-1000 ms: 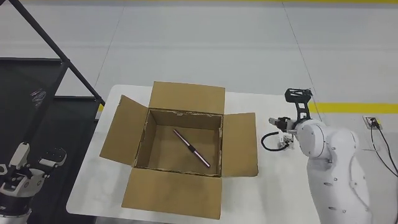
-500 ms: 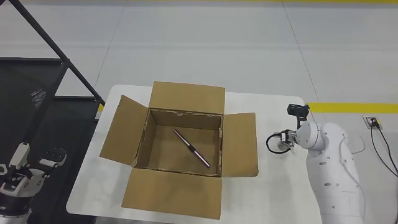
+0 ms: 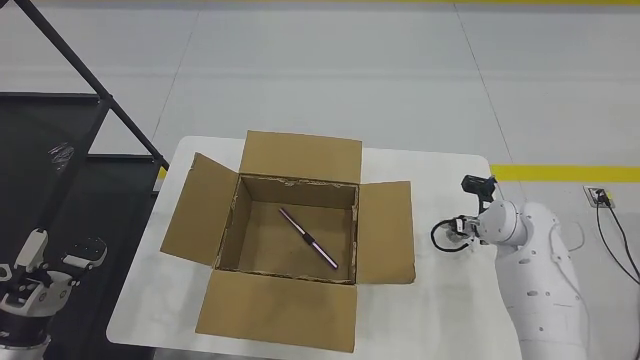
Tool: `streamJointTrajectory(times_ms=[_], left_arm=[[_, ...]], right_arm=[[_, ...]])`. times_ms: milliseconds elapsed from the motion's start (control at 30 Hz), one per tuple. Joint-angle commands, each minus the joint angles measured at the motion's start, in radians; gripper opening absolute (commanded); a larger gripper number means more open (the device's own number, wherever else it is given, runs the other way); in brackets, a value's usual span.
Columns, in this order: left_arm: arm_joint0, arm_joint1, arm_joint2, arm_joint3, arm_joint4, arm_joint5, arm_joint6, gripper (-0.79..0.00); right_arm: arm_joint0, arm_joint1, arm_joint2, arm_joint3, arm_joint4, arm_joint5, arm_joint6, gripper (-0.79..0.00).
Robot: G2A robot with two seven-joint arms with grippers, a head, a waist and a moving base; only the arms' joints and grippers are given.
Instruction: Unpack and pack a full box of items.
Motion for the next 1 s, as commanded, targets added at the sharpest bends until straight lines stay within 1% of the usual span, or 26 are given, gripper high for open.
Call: streamJointTrajectory(times_ms=[0,67,100,167,267,367,433,533,600,700,733,833,900,967], left_arm=[[0.0,0.0,0.0,0.0,0.0,0.0,0.0,0.0],[0.0,0.0,0.0,0.0,0.0,0.0,0.0,0.0],[0.0,0.0,0.0,0.0,0.0,0.0,0.0,0.0],[0.0,0.0,0.0,0.0,0.0,0.0,0.0,0.0],[0.0,0.0,0.0,0.0,0.0,0.0,0.0,0.0],[0.0,0.0,0.0,0.0,0.0,0.0,0.0,0.0],[0.0,0.0,0.0,0.0,0.0,0.0,0.0,0.0],[0.0,0.0,0.0,0.0,0.0,0.0,0.0,0.0],[0.0,0.0,0.0,0.0,0.0,0.0,0.0,0.0],[0.0,0.0,0.0,0.0,0.0,0.0,0.0,0.0],[0.0,0.0,0.0,0.0,0.0,0.0,0.0,0.0],[0.0,0.0,0.0,0.0,0.0,0.0,0.0,0.0],[0.0,0.0,0.0,0.0,0.0,0.0,0.0,0.0],[0.0,0.0,0.0,0.0,0.0,0.0,0.0,0.0]], right_arm=[[0.01,0.001,-0.003,0.021,0.003,0.001,-0.004,-0.403],[0.021,0.003,-0.007,0.04,0.011,0.0,-0.01,-0.462],[0.023,0.003,-0.008,0.042,0.013,-0.001,-0.012,-0.508],[0.023,0.005,-0.008,0.03,0.022,0.001,-0.019,-0.659],[0.012,0.008,-0.004,-0.016,0.025,0.012,-0.026,-0.785],[-0.006,0.011,-0.001,-0.091,0.028,0.03,-0.031,-0.785],[-0.025,0.011,-0.003,-0.179,0.032,0.052,-0.034,-0.785],[-0.069,0.008,-0.013,-0.356,0.058,0.087,-0.041,-0.785],[-0.105,0.005,-0.035,-0.511,0.085,0.109,-0.047,-0.785],[-0.142,0.0,-0.081,-0.657,0.116,0.115,-0.052,-0.785],[-0.153,-0.003,-0.115,-0.717,0.134,0.104,-0.052,-0.785],[-0.159,-0.01,-0.201,-0.804,0.173,0.08,-0.051,-0.785],[-0.147,-0.014,-0.251,-0.822,0.188,0.064,-0.048,-0.785],[-0.123,-0.021,-0.33,-0.818,0.239,0.034,-0.037,-0.785]])
